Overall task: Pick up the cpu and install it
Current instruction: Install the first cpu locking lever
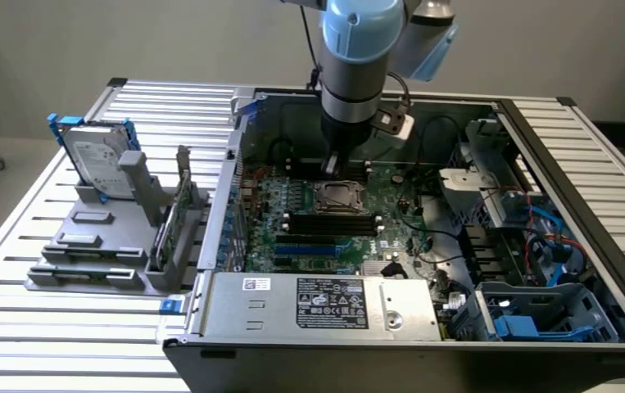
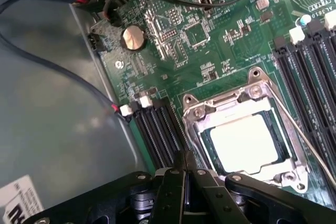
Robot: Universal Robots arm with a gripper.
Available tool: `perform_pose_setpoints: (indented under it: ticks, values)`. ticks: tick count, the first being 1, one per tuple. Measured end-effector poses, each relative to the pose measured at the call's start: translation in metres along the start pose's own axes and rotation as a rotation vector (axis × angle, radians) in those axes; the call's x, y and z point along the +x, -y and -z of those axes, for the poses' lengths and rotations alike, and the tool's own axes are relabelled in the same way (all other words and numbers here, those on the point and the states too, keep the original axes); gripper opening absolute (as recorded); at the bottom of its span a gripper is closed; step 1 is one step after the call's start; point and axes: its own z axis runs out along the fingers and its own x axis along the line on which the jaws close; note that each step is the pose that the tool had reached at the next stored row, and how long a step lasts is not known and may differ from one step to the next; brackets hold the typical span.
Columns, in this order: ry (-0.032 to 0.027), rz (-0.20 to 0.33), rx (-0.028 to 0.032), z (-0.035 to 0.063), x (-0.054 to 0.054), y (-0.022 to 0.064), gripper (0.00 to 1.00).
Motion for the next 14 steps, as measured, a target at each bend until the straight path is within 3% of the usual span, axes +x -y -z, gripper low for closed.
perform_pose_setpoints:
  ticks: [6,14]
  values:
    - [-0.0201,-0.007,0.0072,0.0135,-0.002,0.0064,0.11]
    - [-0.0240,-0.034,-0.0010,0.0172,-0.005,0.0106,0.11]
